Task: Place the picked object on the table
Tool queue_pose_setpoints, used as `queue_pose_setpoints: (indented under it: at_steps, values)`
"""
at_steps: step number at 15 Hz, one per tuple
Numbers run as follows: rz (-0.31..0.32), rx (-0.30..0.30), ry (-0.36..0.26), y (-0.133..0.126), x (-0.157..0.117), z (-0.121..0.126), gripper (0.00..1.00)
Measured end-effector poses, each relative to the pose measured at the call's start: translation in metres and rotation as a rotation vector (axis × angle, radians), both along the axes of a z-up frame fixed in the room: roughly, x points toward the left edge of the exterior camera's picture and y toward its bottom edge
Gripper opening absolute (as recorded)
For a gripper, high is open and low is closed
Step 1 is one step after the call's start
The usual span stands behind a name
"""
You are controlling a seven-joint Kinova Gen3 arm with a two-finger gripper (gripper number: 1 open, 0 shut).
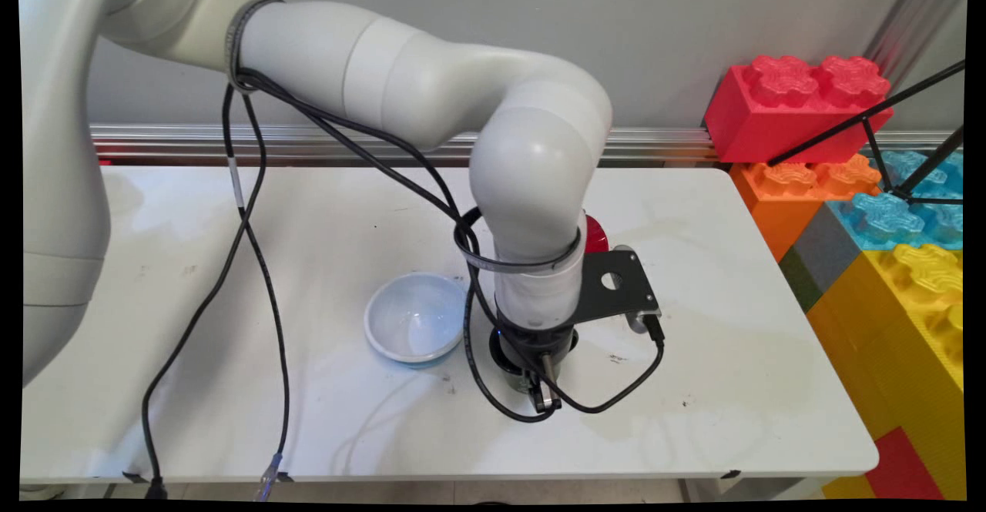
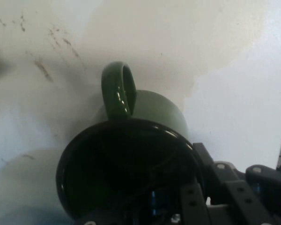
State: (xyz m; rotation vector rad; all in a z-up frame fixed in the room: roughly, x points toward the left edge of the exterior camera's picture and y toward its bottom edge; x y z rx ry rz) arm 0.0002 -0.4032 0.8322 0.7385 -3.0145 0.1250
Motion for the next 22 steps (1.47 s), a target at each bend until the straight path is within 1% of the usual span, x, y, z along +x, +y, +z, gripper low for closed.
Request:
queue_pose_setpoints:
  at_steps: [5, 13, 14, 22]
  values:
    - [0.022, 0.009, -0.011, -0.004, -0.005, -0.011, 0.0]
    - [0.045, 0.02, -0.017, -0.008, -0.007, -0.021, 0.0]
    - [0.047, 0.021, -0.016, -0.008, -0.007, -0.022, 1.0]
    - [0.068, 0.021, 0.003, -0.012, -0.007, -0.025, 1.0]
